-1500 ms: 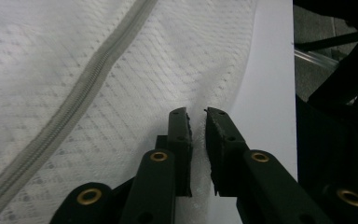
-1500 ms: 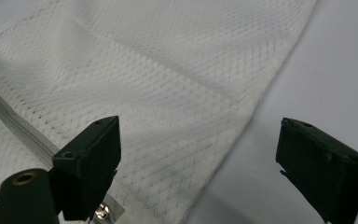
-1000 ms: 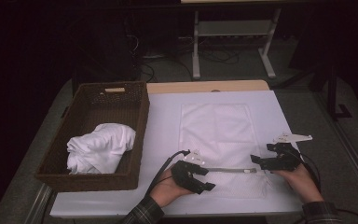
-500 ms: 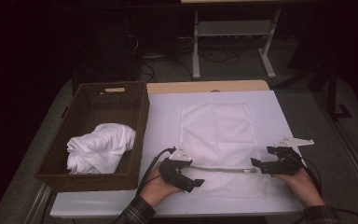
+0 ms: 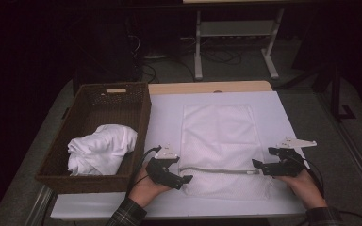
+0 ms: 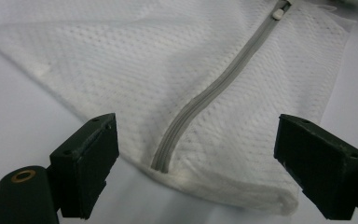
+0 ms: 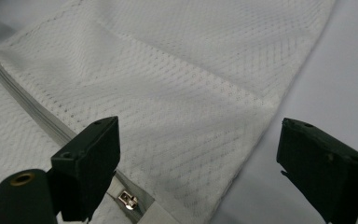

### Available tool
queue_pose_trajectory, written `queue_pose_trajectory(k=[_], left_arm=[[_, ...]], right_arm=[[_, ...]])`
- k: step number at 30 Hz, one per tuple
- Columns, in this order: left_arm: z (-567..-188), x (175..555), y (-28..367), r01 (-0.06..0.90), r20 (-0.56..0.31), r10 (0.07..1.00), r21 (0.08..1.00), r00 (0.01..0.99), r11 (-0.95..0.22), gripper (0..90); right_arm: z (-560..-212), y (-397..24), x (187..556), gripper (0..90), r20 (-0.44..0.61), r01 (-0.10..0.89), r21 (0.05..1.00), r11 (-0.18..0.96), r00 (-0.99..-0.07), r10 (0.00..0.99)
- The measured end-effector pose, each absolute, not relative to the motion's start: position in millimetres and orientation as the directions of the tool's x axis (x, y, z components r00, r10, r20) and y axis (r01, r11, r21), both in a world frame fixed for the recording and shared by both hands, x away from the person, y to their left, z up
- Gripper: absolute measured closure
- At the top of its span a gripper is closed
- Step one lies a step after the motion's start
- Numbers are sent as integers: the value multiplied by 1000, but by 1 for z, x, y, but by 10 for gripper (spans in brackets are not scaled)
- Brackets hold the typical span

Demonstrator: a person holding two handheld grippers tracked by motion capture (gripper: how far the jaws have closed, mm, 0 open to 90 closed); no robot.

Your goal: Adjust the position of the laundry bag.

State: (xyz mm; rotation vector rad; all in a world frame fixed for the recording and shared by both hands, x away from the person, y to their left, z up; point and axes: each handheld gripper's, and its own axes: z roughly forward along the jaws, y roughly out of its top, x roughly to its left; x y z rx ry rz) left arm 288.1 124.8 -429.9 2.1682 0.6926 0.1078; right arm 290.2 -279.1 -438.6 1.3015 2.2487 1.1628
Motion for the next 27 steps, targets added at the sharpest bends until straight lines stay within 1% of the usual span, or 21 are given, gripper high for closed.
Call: queue_pose_trajectory(k=[1,3,4,8,14,27], left_arm=[[-430,287,127,451,-174,514,751,840,-482,131],[-429,285,127,448,-168,516,752,840,-484,131],[-427,283,127,440,-149,525,754,838,-488,131],[-427,282,129,446,-153,540,763,828,-468,132],[-428,282,129,444,-146,542,760,828,-474,132],[-429,282,128,444,-139,546,757,826,-480,132]], right_arm=[[-439,-280,290,127,137,588,765,263,-547,826],[-438,-280,289,127,136,590,764,262,-544,828],[-438,-281,289,127,134,587,765,265,-547,826],[-437,-283,285,127,131,585,768,263,-544,829],[-437,-285,275,127,121,583,764,275,-548,828],[-439,-292,265,127,119,588,758,283,-551,826]])
